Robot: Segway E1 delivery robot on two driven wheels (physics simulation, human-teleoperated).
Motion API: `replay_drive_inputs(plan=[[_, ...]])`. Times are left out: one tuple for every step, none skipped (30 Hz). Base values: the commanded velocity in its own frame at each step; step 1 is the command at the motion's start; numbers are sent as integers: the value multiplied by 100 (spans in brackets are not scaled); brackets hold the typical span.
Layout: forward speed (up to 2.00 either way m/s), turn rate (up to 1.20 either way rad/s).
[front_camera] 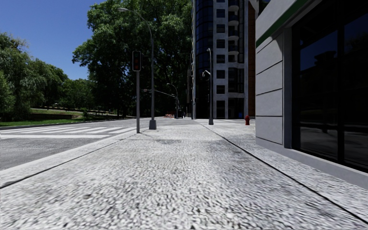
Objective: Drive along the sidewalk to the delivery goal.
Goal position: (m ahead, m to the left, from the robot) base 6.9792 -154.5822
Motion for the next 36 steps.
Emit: replay_drive_inputs(plan=[[200,0],[200,0],[200,0],[200,0],[200,0],[200,0],[200,0],[200,0],[200,0],[200,0],[200,0],[200,0],[200,0],[200,0],[200,0],[200,0],[200,0],[200,0],[200,0],[200,0],[200,0],[200,0],[200,0],[200,0],[200,0],[200,0],[200,0],[200,0],[200,0],[200,0],[200,0],[200,0],[200,0],[200,0],[200,0],[200,0]])
